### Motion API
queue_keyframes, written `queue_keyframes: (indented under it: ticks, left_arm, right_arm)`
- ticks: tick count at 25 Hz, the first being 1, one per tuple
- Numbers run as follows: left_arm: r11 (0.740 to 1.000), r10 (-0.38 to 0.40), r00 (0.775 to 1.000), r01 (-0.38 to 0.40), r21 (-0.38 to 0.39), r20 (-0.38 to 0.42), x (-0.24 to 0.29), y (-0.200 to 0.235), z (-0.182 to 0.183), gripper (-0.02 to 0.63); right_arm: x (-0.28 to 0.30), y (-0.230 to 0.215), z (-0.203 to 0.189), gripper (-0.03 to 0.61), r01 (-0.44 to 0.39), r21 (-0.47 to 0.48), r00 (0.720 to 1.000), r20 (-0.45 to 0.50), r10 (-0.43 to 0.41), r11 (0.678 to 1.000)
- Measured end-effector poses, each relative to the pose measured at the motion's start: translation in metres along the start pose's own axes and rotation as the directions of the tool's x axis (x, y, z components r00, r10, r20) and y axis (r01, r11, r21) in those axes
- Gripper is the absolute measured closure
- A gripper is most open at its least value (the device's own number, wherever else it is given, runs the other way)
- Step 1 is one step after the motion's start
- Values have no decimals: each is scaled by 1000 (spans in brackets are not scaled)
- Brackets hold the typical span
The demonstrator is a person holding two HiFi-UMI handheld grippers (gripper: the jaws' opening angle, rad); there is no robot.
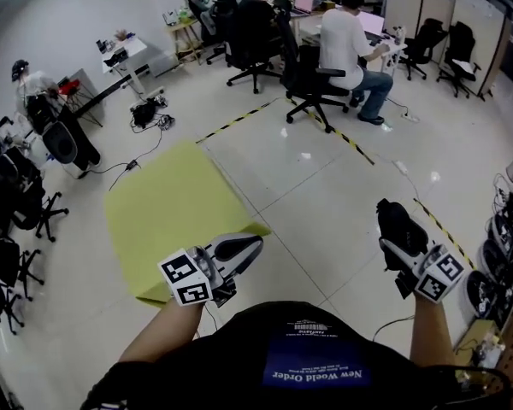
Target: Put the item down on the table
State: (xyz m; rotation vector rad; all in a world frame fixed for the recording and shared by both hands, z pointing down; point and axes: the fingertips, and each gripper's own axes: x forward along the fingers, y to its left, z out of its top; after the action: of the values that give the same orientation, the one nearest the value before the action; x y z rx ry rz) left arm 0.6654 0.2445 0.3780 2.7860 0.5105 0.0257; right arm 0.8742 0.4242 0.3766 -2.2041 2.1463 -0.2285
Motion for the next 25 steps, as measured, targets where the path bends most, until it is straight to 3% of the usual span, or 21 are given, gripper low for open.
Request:
queue_keyframes:
  ticks: [5,13,20,25]
  left_arm:
    - [988,157,986,-157,8,59,-70,35,15,609]
    - [939,335,933,-342,35,133,-236,79,40,609]
    - [874,471,863,-485,35,182,-374,100,57,609]
    - [812,572,794,-584,-1,206,-440,108,52,609]
  right_arm:
    - [93,26,2,242,-149,-11,988,-39,149,989]
    - [252,143,-1,242,-343,-46,937,-77,339,938]
    - [368,263,-8,241,-499,-57,864,-114,491,865]
    - [423,330,-19,242,-608,-47,789,-149,596,793]
